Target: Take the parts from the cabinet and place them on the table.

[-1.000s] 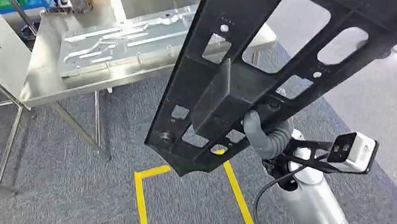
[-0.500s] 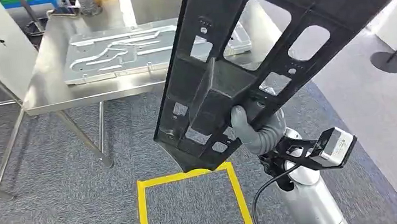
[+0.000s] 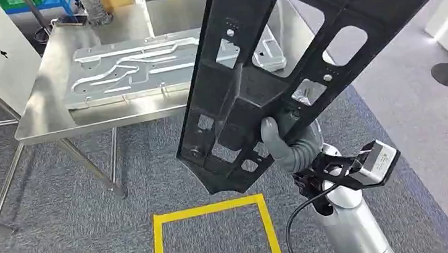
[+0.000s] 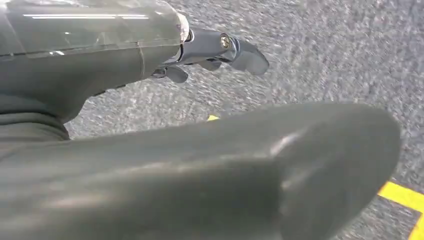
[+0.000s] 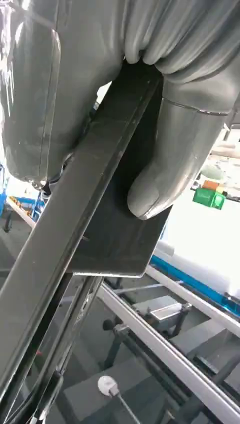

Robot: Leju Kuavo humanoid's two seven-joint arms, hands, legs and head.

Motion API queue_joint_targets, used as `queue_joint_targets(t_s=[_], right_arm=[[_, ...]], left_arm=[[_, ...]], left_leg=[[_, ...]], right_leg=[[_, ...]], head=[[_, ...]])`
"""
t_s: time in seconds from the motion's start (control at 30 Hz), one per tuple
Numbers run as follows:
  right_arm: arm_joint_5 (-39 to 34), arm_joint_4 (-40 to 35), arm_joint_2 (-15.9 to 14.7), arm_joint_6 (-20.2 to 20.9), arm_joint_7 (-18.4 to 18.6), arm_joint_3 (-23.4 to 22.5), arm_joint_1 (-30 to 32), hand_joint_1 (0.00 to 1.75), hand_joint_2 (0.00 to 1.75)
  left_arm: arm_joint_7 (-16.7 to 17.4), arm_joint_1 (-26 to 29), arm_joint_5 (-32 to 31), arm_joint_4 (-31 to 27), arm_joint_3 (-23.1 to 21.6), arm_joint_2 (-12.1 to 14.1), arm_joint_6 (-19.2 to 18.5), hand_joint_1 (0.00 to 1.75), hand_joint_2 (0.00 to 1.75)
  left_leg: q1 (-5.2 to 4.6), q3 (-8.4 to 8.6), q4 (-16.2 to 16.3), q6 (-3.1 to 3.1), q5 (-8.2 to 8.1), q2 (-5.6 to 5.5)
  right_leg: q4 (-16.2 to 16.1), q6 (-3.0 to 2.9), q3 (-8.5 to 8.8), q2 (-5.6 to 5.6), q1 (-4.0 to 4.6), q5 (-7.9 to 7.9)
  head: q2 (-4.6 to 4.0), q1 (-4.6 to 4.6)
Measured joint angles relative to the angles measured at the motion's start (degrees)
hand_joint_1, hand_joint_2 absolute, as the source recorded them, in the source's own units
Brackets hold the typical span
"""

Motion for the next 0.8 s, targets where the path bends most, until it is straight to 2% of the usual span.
queue_joint_targets(t_s=[0.03, 0.07, 0.1, 0.13, 0.17, 0.2, 0.23, 0.27, 0.3, 0.33, 0.37, 0.4, 0.43, 0.47, 0.5, 0.53, 0.57, 0.63, 0.67, 0.7, 0.73, 0.8], right_arm=[[-0.02, 0.09, 0.00, 0.00, -0.09, 0.02, 0.02, 1.75, 1.75], [-0.15, 0.09, -0.02, 0.00, -0.13, 0.02, 0.04, 1.75, 1.75], [-0.24, 0.11, -0.04, -0.02, -0.13, 0.00, 0.10, 1.75, 1.75], [-0.31, 0.09, -0.09, -0.02, -0.29, -0.04, -0.09, 1.75, 1.75], [-0.31, 0.09, -0.13, -0.02, -0.31, -0.07, -0.13, 1.75, 1.75], [-0.37, 0.09, -0.15, 0.00, -0.35, -0.09, -0.20, 1.75, 1.75], [-0.41, 0.09, -0.22, 0.02, -0.41, -0.11, -0.27, 1.75, 1.75], [-0.46, 0.09, -0.28, 0.00, -0.42, -0.13, -0.20, 1.75, 1.75], [-0.48, 0.09, -0.39, 0.02, -0.42, -0.17, 0.00, 1.75, 1.75], [-0.50, 0.09, -0.50, 0.07, -0.42, -0.17, 0.13, 1.75, 1.75], [-0.57, 0.09, -0.52, 0.09, -0.42, -0.17, 0.17, 1.75, 1.75], [-0.59, 0.09, -0.52, 0.09, -0.42, -0.24, 0.16, 1.75, 1.75], [-0.61, 0.04, -0.52, 0.09, -0.44, -0.35, 0.17, 1.75, 1.75], [-0.61, -0.02, -0.52, 0.09, -0.44, -0.48, 0.28, 1.75, 1.75], [-0.61, 0.00, -0.52, 0.09, -0.44, -0.57, 0.46, 1.75, 1.75], [-0.61, 0.00, -0.55, 0.07, -0.53, -0.63, 0.69, 1.75, 1.75], [-0.61, -0.20, -0.55, 0.07, -0.48, -0.68, 0.91, 1.75, 1.75], [-0.55, -0.46, -0.59, 0.07, -0.50, -0.68, 0.98, 1.75, 1.75], [-0.57, -0.76, -0.55, 0.07, -0.50, -0.68, 1.02, 1.75, 1.75], [-0.55, -0.83, -0.59, 0.07, -0.55, -0.72, 1.00, 1.75, 1.75], [-0.46, -0.90, -0.57, 0.07, -0.57, -0.70, 0.94, 1.75, 1.75], [-0.09, -0.89, -0.52, -0.02, -0.59, -0.72, 1.24, 1.75, 1.75]], left_arm=[[0.09, -0.11, -0.02, 0.00, 0.02, -0.07, 0.00, 0.00, 0.00], [0.09, -0.06, -0.02, 0.00, 0.02, -0.07, 0.00, 0.00, 0.00], [0.09, -0.02, -0.02, 0.00, 0.02, -0.04, 0.00, 0.00, 0.00], [0.09, -0.09, -0.04, 0.00, 0.02, -0.07, 0.00, 0.00, 0.00], [0.09, -0.08, -0.04, 0.00, 0.02, -0.11, 0.00, 0.00, 0.00], [0.04, -0.16, -0.04, 0.00, 0.02, -0.11, 0.00, 0.00, 0.00], [0.04, -0.20, -0.07, 0.00, 0.02, -0.11, 0.00, 0.00, 0.00], [0.04, -0.20, -0.07, 0.00, 0.02, -0.11, 0.00, 0.00, 0.00], [0.04, -0.15, -0.09, 0.02, 0.02, -0.11, 0.00, 0.00, 0.00], [0.06, -0.08, -0.09, 0.00, 0.02, -0.11, 0.00, 0.00, 0.00], [0.07, -0.02, -0.09, 0.02, 0.02, -0.11, 0.00, 0.00, 0.00], [0.07, -0.03, -0.09, 0.02, 0.02, -0.13, 0.00, 0.00, 0.00], [0.07, -0.06, -0.09, 0.00, 0.02, -0.18, 0.00, 0.00, 0.00], [0.07, -0.06, -0.07, 0.00, 0.02, -0.20, 0.00, 0.00, 0.00], [0.09, 0.05, -0.04, 0.02, 0.02, -0.26, 0.00, 0.00, 0.00], [0.11, -0.13, -0.07, 0.00, 0.02, -0.33, -0.05, 0.00, 0.00], [0.15, -0.18, -0.04, 0.02, 0.04, -0.33, -0.05, 0.00, 0.00], [0.09, -0.18, -0.04, 0.02, 0.04, -0.44, -0.09, 0.00, 0.00], [0.09, -0.34, -0.07, 0.00, 0.02, -0.44, -0.11, 0.00, 0.00], [0.07, -0.47, -0.07, 0.02, 0.02, -0.57, -0.13, 0.00, 0.00], [0.09, -0.56, -0.07, 0.02, 0.02, -0.59, -0.13, 0.00, 0.00], [0.09, -0.46, -0.07, 0.02, 0.02, -0.59, -0.07, 0.00, 0.00]], left_leg=[[-0.08, 0.19, -0.21, -0.10, -1.93, 0.15], [-0.20, 0.60, -0.44, 0.19, -0.81, 0.10], [-0.21, 0.67, -0.95, 0.42, -0.88, 0.05], [0.02, 1.53, -1.40, 0.76, -0.97, -0.03], [0.31, 2.53, -2.09, 0.93, -0.89, -0.01], [0.31, 3.12, -2.38, 1.24, -1.12, -0.01], [0.31, 3.43, -2.43, 1.47, -1.37, 0.00], [0.31, 3.77, -2.43, 1.47, -1.83, 0.00], [0.31, 4.19, -2.43, 1.46, -2.28, -0.01], [0.31, 4.77, -2.42, 1.46, -2.83, -0.02], [0.34, 5.56, -2.42, 1.41, -3.44, -0.06], [0.35, 6.40, -2.42, 1.32, -4.08, -0.13], [0.35, 7.36, -2.42, 1.18, -4.76, -0.16], [0.34, 8.33, -2.44, 0.92, -5.54, -0.17], [0.33, 8.28, -2.48, 0.68, -6.16, -0.23], [0.23, 8.79, -2.30, 0.22, -6.60, -0.45], [0.25, 8.74, -2.51, -0.27, -7.03, -0.36], [0.26, 9.48, -2.13, -0.93, -6.61, -0.25], [0.37, 9.02, -1.31, -1.11, -6.90, -0.18], [0.47, 8.00, 1.43, -1.44, -6.52, 0.05], [0.49, 5.62, 5.40, -1.72, -7.07, 0.11], [0.57, 0.06, 12.96, -1.97, -10.76, 0.13]], right_leg=[[-0.25, 0.41, -0.10, 0.16, -0.01, -0.33], [-0.59, 0.74, 0.02, 0.19, -0.04, -0.60], [0.00, 1.07, 0.41, 0.10, -0.01, -0.13], [-0.02, 1.47, 0.75, 0.10, 0.10, -0.03], [1.30, 1.68, 0.29, -0.07, -0.14, -0.19], [3.93, 1.95, -1.13, -0.16, -0.15, -0.26], [7.68, 2.03, -3.61, -0.15, -0.22, -1.31], [11.70, 2.38, -6.55, -0.16, -0.39, -3.03], [14.76, 2.46, -9.07, -0.18, -0.53, -4.88], [16.38, 2.74, -11.06, -0.20, -0.64, -5.95], [15.49, 2.96, -11.86, -0.27, -0.78, -5.37], [12.78, 2.99, -11.57, -0.35, -0.92, -3.57], [8.69, 2.97, -10.61, -0.45, -0.99, -0.59], [3.78, 2.80, -9.36, -0.57, -0.98, 3.80], [0.28, 2.28, -9.21, -0.68, -0.90, 8.51], [0.30, 1.86, -9.31, -0.74, -0.35, 6.54], [0.42, 1.41, -9.19, -0.58, -0.24, 7.13], [-0.10, 0.49, -8.57, -0.43, -0.25, 6.71], [-0.56, 0.19, -7.50, -0.40, -0.69, 6.61], [-0.89, -0.17, -6.60, -0.48, -0.63, 6.16], [-0.93, -0.51, -6.07, -0.62, -0.62, 5.69], [-0.92, -0.57, -4.96, -0.56, -0.59, 4.56]], head=[[0.00, -0.02], [0.02, -0.04], [0.02, -0.02], [0.00, -0.02], [0.02, -0.04], [0.02, 0.00], [0.02, -0.02], [0.02, -0.02], [0.02, -0.02], [0.02, -0.02], [0.02, -0.02], [0.02, -0.02], [0.02, -0.02], [0.02, 0.00], [0.02, 0.00], [0.02, 0.04], [0.02, -0.02], [0.00, 0.00], [0.00, -0.02], [0.02, 0.00], [0.02, -0.02], [0.02, -0.02]])
